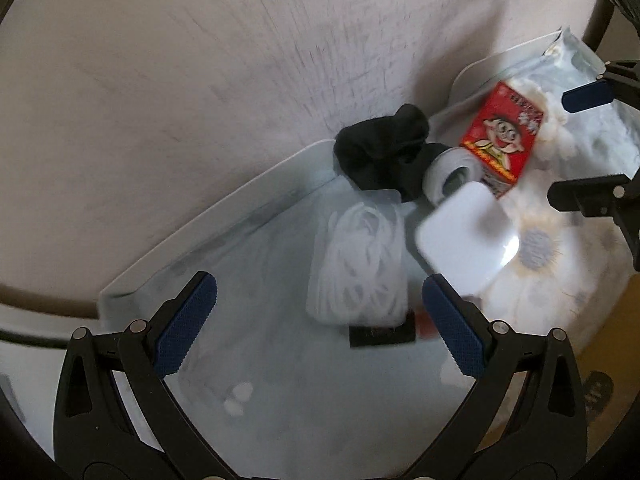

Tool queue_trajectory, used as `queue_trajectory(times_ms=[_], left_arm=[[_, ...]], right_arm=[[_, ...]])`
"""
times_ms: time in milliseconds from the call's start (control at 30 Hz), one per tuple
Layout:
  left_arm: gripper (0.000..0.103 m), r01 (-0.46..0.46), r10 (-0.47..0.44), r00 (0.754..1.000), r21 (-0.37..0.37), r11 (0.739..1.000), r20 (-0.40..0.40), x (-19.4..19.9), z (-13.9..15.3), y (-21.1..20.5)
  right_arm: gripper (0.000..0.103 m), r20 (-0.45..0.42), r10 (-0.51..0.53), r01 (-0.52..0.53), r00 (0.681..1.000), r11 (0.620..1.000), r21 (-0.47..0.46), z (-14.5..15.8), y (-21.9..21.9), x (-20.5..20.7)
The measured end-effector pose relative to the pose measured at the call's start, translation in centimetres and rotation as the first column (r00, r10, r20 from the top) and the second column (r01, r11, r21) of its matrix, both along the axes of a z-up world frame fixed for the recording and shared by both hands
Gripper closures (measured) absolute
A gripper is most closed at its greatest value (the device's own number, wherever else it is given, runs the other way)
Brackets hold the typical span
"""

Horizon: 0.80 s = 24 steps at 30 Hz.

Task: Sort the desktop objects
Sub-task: 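Grasp the clear hair-tie box with left tool while right grasps red milk carton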

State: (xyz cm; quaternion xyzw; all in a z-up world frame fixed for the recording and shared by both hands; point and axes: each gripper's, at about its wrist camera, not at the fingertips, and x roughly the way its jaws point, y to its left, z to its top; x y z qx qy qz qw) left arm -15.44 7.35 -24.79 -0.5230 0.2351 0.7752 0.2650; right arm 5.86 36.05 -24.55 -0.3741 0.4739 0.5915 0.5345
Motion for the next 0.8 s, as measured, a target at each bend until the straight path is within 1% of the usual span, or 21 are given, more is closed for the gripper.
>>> queue_trajectory(times_ms=[67,200,233,333,500,567,600,633,667,700,733,800], left_arm=[[0.000,0.005,-0.005,1.000,-0.004,1.000,0.002,-0.2,-0.7,0.3],[0.000,0.007,-0.007,1.000,-0.005,1.000,0.014,-0.4,-1.5,0.4],[0.000,0.002,-0.002,1.000,-0.001,1.000,0.020,-0.5,-1.6,0.3],[0.000,-0.008,0.007,0.999,0.020,1.000,0.045,-0.7,-2.0,-0.1],[0.002,-0.008,0.004,0.998,0.047,0.999,0.067,-1.0,-2.7,-0.4],[0.007,-0.011,0.004,0.997,0.077,0.997,0.083,-1.1,-2.8,-0.5],[0.016,-0.010,0.000,0.995,0.094,0.996,0.096,-1.1,-2.8,-0.6],[0.029,-0.010,-0.001,0.994,0.101,0.995,0.106,-1.1,-2.9,-0.6],[0.035,-0.011,-0.001,0.994,0.100,0.995,0.114,-1.0,-3.1,-0.6],[0.047,-0.009,-0.003,0.993,0.096,0.995,0.118,-1.0,-3.2,-0.5],[0.049,-0.005,-0.006,0.993,0.091,0.996,0.121,-0.9,-3.4,-0.5],[0.049,-0.002,-0.009,0.993,0.092,0.996,0.114,-0.7,-3.4,-0.5]], right_arm=[[0.000,0.009,-0.019,0.020,1.000,1.000,-0.019,-0.6,0.2,0.2],[0.000,-0.092,-0.058,0.056,0.994,0.998,-0.022,-1.3,0.3,0.9],[0.000,-0.087,-0.057,0.055,0.995,0.998,-0.020,-1.3,0.3,0.8],[0.000,-0.029,-0.048,0.047,0.998,0.999,-0.018,-1.6,0.4,0.3],[0.000,-0.021,-0.076,0.076,0.997,0.997,-0.011,-2.3,0.7,0.7],[0.000,-0.014,-0.069,0.069,0.998,0.998,-0.001,-2.6,0.7,0.7],[0.002,-0.008,-0.062,0.062,0.998,0.998,0.004,-2.7,0.6,0.7],[0.008,0.001,-0.054,0.054,0.999,0.999,0.007,-2.8,0.5,0.6],[0.013,-0.015,-0.173,0.173,0.985,0.985,0.013,-3.0,0.4,0.6],[0.015,-0.009,-0.169,0.170,0.986,0.985,0.021,-3.0,0.1,0.5],[0.016,-0.007,-0.168,0.168,0.986,0.986,0.023,-3.0,-0.1,0.4],[0.016,-0.022,-0.179,0.179,0.984,0.983,0.026,-2.9,-0.6,0.7]])
